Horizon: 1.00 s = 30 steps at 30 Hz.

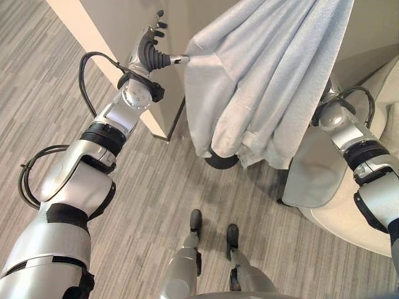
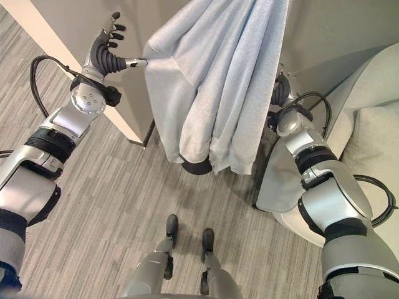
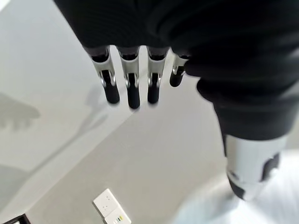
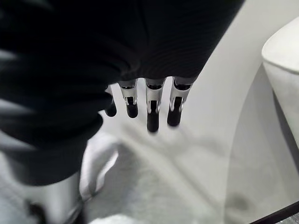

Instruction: Hang the clothes on the sofa on the clothes rack.

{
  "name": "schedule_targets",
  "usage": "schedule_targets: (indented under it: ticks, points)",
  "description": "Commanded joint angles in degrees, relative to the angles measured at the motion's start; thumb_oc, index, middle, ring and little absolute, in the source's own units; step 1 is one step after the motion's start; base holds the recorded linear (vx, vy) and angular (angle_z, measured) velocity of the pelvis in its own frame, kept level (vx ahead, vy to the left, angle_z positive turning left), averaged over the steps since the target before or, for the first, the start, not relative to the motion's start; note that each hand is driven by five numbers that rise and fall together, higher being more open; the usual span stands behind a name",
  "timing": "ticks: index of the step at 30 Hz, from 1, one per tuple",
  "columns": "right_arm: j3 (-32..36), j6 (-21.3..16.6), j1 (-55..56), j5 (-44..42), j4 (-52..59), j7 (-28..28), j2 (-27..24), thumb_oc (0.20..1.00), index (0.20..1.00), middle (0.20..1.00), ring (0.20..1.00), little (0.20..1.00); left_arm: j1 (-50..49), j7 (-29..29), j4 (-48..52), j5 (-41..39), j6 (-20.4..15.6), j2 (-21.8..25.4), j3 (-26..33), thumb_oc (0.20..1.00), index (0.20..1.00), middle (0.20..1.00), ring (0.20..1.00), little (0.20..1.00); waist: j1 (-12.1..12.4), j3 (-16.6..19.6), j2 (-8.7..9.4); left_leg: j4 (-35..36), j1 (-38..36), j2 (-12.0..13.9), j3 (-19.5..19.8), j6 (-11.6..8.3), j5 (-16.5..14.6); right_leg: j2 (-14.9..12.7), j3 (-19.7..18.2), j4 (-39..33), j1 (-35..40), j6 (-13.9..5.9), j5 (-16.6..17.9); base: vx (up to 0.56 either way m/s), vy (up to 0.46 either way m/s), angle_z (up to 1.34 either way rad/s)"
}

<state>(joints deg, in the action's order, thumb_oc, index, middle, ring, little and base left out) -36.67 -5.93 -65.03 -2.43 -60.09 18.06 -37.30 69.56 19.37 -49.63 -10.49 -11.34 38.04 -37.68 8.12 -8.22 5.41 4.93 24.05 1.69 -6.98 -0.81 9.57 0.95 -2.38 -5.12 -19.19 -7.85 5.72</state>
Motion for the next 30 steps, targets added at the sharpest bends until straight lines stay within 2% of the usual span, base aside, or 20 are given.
schedule_targets:
  ticks: [1, 5, 12, 13, 14, 17, 20, 21, 23, 26, 28, 30]
  points:
    - [2.11, -0.92, 1.06, -1.28, 0.83, 1.41, -4.11, 1.000, 1.000, 1.000, 1.000, 1.000, 4.50, 0.44, -1.85, -2.34, -2.30, 0.37, 3.02, 1.000, 1.000, 1.000, 1.000, 1.000, 1.54, -2.90, -0.56, 0.07, -4.54, -0.87, -0.89, -4.25, -5.14, -1.70, -0.49, 0.12, 2.91, -6.15, -1.38, 0.00, 0.000, 0.00]
    - [5.16, -1.95, 2.79, -3.42, 3.41, 2.29, -5.18, 1.000, 1.000, 1.000, 1.000, 1.000, 3.53, 0.37, -1.06, -2.68, -2.46, 1.53, 4.19, 1.000, 1.000, 1.000, 1.000, 1.000, 1.30, -2.75, -0.57, 0.07, -4.73, -0.72, -1.09, -4.26, -5.29, -1.69, -0.34, 0.12, 3.13, -6.08, -1.57, 0.00, 0.000, 0.00]
    - [16.53, -4.04, 11.86, -1.47, 18.43, 6.55, -10.39, 1.000, 1.000, 1.000, 1.000, 1.000, -5.10, 1.60, 7.54, -3.78, -3.78, 6.26, 11.69, 1.000, 1.000, 1.000, 1.000, 1.000, 0.66, -1.63, -0.50, 0.07, -6.34, -0.48, -1.54, -4.14, -6.12, -1.78, -0.24, 0.12, 4.38, -6.16, -2.31, 0.01, 0.003, -0.02]
    - [18.47, -4.15, 14.11, -0.23, 20.76, 6.97, -11.13, 1.000, 1.000, 1.000, 1.000, 1.000, -7.07, 1.69, 9.33, -3.61, -4.07, 6.93, 13.46, 1.000, 1.000, 1.000, 1.000, 1.000, 0.52, -1.42, -0.50, 0.07, -6.74, -0.43, -1.68, -4.09, -6.34, -1.80, -0.21, 0.12, 4.71, -6.15, -2.49, 0.06, 0.035, -0.01]
    - [26.89, -4.21, 24.35, 4.09, 30.95, 7.51, -12.32, 1.000, 1.000, 1.000, 1.000, 1.000, -16.48, 1.93, 16.86, -4.72, -4.79, 7.87, 21.47, 1.000, 1.000, 1.000, 1.000, 1.000, -0.02, -0.67, -0.47, 0.07, -8.32, -0.24, -2.16, -3.99, -7.09, -2.09, -0.24, 0.23, 5.90, -6.08, -3.06, 0.09, 0.038, -0.01]
    - [32.99, -3.44, 32.88, 8.71, 36.41, 7.23, -13.20, 1.000, 1.000, 1.000, 1.000, 1.000, -24.29, 1.02, 21.04, -5.96, -4.47, 7.38, 27.10, 1.000, 1.000, 1.000, 1.000, 1.000, -0.37, 0.17, -0.41, 0.07, -9.85, -0.27, -2.68, -3.82, -7.75, -2.25, -0.17, 0.25, 7.31, -5.89, -3.58, 0.05, 0.016, -0.02]
    - [43.27, -2.35, 45.94, 14.26, 47.75, 5.97, -11.39, 1.000, 1.000, 1.000, 1.000, 1.000, -38.12, -1.53, 28.01, -7.28, -3.87, 6.45, 36.11, 1.000, 1.000, 1.000, 1.000, 1.000, -0.93, 1.34, -0.44, 0.07, -12.02, -0.29, -3.46, -3.60, -8.80, -2.45, 0.00, 0.32, 9.13, -5.66, -4.19, 0.08, 0.012, -0.09]
    - [49.31, -2.26, 52.92, 16.50, 50.18, 5.99, -9.76, 1.000, 1.000, 1.000, 1.000, 1.000, -45.88, -2.95, 29.41, -5.73, -3.30, 5.34, 41.04, 1.000, 1.000, 1.000, 1.000, 1.000, -1.49, 1.90, -0.27, 0.07, -13.40, -0.36, -3.93, -3.45, -9.43, -2.77, 0.18, 0.50, 10.09, -5.54, -4.41, 0.06, 0.012, -0.15]
    - [51.90, -1.89, 57.40, 17.75, 52.57, 5.06, -8.45, 1.000, 1.000, 1.000, 1.000, 1.000, -50.71, -3.75, 31.04, -5.37, -2.56, 3.70, 43.46, 1.000, 1.000, 1.000, 1.000, 1.000, -1.62, 2.52, -0.24, 0.07, -14.37, -0.42, -4.24, -3.34, -9.87, -2.91, 0.15, 0.49, 10.97, -5.49, -4.66, 0.06, 0.025, -0.11]
    - [58.57, -0.44, 68.86, 19.11, 52.26, 4.65, -1.22, 1.000, 1.000, 1.000, 1.000, 1.000, -63.04, -6.40, 28.93, -6.79, -1.08, -4.66, 48.94, 1.000, 1.000, 1.000, 1.000, 1.000, -2.95, 3.40, -0.05, 0.07, -16.77, -0.61, -5.23, -2.97, -10.82, -3.34, -0.30, 1.26, 12.49, -5.44, -4.93, 0.06, 0.045, -0.03]
    - [60.46, 0.72, 73.55, 18.86, 48.62, 4.93, 3.10, 1.000, 1.000, 1.000, 1.000, 1.000, -67.51, -8.22, 25.28, -4.61, -0.34, -8.33, 48.86, 1.000, 1.000, 1.000, 1.000, 1.000, -3.52, 3.97, -0.08, 0.07, -17.96, -0.68, -5.78, -2.66, -11.54, -3.64, -0.54, 1.90, 13.22, -5.40, -5.45, 0.03, 0.038, -0.08]
    - [60.94, 0.74, 74.90, 18.05, 47.53, 5.22, 4.63, 1.000, 1.000, 1.000, 1.000, 1.000, -69.25, -8.57, 23.59, -3.99, -0.09, -9.79, 48.54, 1.000, 1.000, 1.000, 1.000, 1.000, -3.57, 4.49, 0.09, 0.07, -18.13, -0.75, -6.18, -2.53, -11.28, -3.73, -0.73, 1.96, 13.27, -5.27, -5.14, 0.02, 0.019, -0.13]
